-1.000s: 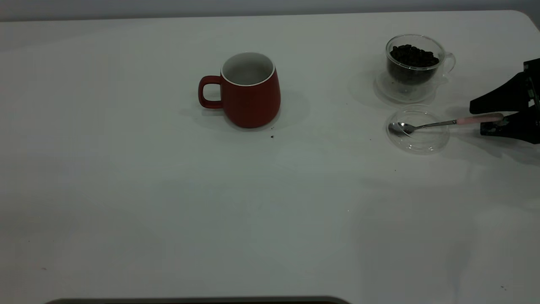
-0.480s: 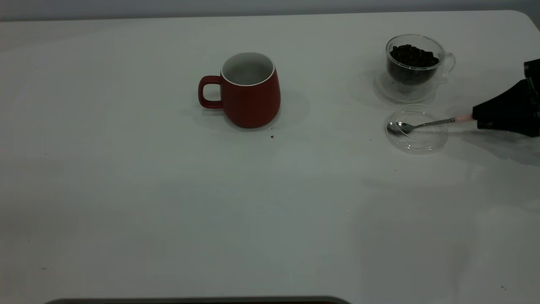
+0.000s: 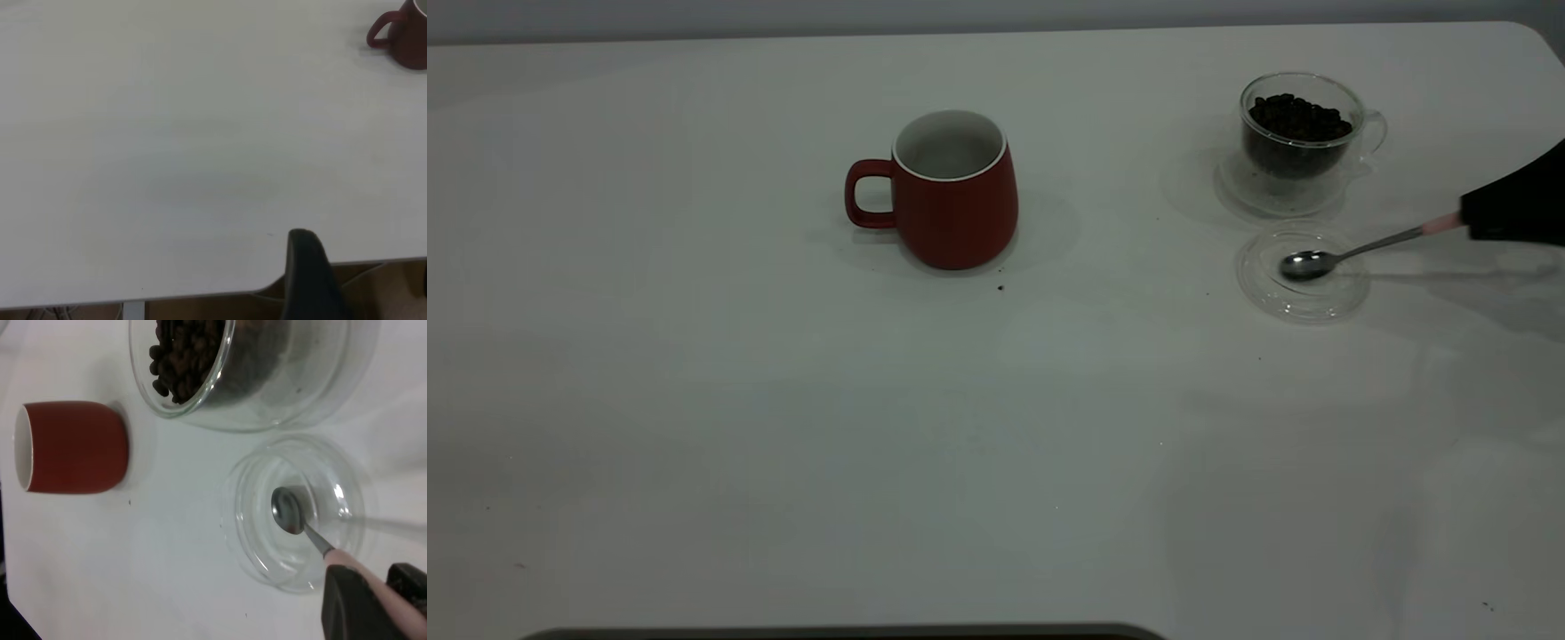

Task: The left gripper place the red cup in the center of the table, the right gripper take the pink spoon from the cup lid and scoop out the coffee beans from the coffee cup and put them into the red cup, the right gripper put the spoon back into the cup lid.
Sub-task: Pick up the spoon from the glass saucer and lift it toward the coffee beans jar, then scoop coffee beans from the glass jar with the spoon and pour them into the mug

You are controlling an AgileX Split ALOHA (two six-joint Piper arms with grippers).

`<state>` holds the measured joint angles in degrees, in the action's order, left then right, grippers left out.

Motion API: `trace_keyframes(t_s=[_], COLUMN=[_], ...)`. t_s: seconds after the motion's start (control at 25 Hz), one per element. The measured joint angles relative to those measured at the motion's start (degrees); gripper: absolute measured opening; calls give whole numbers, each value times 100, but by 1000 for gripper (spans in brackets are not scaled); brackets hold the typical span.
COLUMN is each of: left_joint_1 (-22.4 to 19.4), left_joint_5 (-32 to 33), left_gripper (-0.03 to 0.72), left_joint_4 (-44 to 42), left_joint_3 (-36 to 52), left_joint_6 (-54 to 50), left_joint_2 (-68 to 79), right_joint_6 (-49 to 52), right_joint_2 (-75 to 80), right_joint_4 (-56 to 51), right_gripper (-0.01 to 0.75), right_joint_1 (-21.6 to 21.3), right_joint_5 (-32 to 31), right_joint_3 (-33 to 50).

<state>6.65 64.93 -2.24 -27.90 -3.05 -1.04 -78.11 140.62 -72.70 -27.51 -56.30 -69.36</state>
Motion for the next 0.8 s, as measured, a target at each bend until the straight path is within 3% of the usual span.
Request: trace_keyframes(t_s=[0.28,0.52,0.8], left_joint_1=[0,0,0], left_joint_5=[0,0,0], left_gripper=[463,463,463], left_joint_4=[0,0,0], left_joint_3=[0,0,0], left_joint_6=[0,0,0], left_joint_2=[0,0,0], right_joint_6=[169,169,184], right_joint_2=[-745,-1422,-1479], right_joint_4=[345,-270,-857], right_gripper=[109,109,109], right_joint_1=[-33,262,762], right_joint_5=[-516,-574,729], right_joint_3=[0,5,24])
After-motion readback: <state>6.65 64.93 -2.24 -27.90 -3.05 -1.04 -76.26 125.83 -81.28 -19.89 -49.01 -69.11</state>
